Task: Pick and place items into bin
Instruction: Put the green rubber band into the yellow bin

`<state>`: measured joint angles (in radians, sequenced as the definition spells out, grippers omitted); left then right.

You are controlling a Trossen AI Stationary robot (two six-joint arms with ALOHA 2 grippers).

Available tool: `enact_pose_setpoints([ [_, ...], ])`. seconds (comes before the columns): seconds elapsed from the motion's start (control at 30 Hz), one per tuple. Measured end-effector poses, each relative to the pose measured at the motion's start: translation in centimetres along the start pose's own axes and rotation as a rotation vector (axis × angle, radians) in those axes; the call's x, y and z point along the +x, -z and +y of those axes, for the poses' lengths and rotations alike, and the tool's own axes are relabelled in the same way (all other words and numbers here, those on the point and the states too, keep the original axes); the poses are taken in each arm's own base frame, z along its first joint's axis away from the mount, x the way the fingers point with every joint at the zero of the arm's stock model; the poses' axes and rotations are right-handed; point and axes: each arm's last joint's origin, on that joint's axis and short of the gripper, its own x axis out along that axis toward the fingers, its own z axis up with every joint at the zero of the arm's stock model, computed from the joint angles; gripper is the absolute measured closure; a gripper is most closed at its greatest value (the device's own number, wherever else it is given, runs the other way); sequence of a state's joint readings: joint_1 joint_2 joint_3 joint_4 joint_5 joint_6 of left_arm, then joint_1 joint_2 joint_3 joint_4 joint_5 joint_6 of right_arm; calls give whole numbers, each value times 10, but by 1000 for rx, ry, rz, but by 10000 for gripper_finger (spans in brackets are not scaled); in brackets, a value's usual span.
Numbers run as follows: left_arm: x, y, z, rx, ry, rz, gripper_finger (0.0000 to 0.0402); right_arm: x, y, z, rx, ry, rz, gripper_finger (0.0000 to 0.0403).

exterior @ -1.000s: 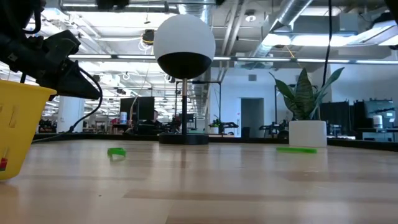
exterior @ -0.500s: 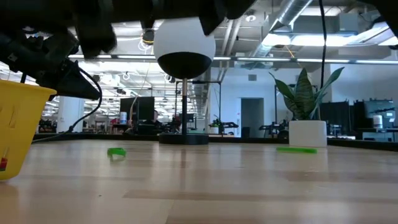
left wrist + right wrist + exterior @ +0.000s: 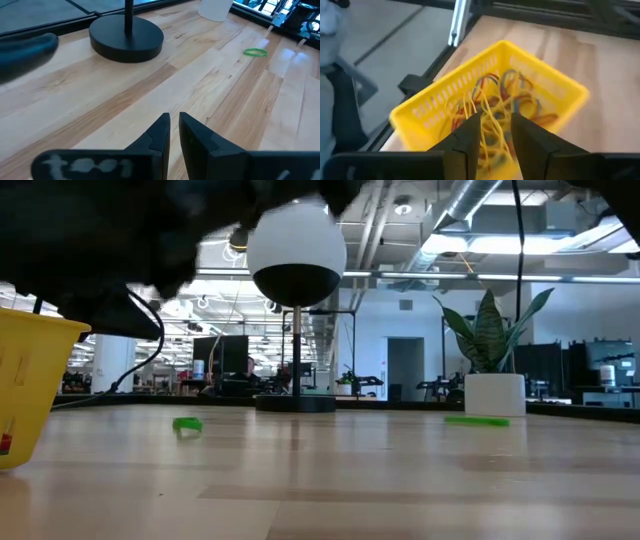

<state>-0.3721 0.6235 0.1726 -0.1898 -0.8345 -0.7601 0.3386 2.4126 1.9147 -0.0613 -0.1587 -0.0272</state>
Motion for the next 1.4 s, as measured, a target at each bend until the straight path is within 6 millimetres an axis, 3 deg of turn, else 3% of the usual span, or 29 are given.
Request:
enact_pose_setpoints([
  [0.17,0,-4,-5,-14,57,-8,374,-65,-37,4,-9,0,176,301],
  [0.47,-7,-21,-27,57,433,-61,374,-166,-37,26,180,24,606,302],
  [0.57,-11,-25,-33,86,513,-96,374,-188,-17,34,234,114,720,302],
  [0.73,-18,-27,-39,173,631,-126,374,-232,27,41,351,263,694,303],
  [0.9,-19,-39,-50,244,638,-114,374,-261,95,35,424,314,522,313],
  [1.0,-18,-47,-58,287,611,-66,374,-280,141,24,490,481,514,318],
  [1.1,-10,-47,-66,371,556,35,374,-295,172,16,613,599,521,319],
  [1.23,8,-38,-73,454,450,182,374,-301,192,10,662,630,536,319],
  [1.4,21,-32,-85,528,462,247,374,-294,190,4,610,575,476,319],
])
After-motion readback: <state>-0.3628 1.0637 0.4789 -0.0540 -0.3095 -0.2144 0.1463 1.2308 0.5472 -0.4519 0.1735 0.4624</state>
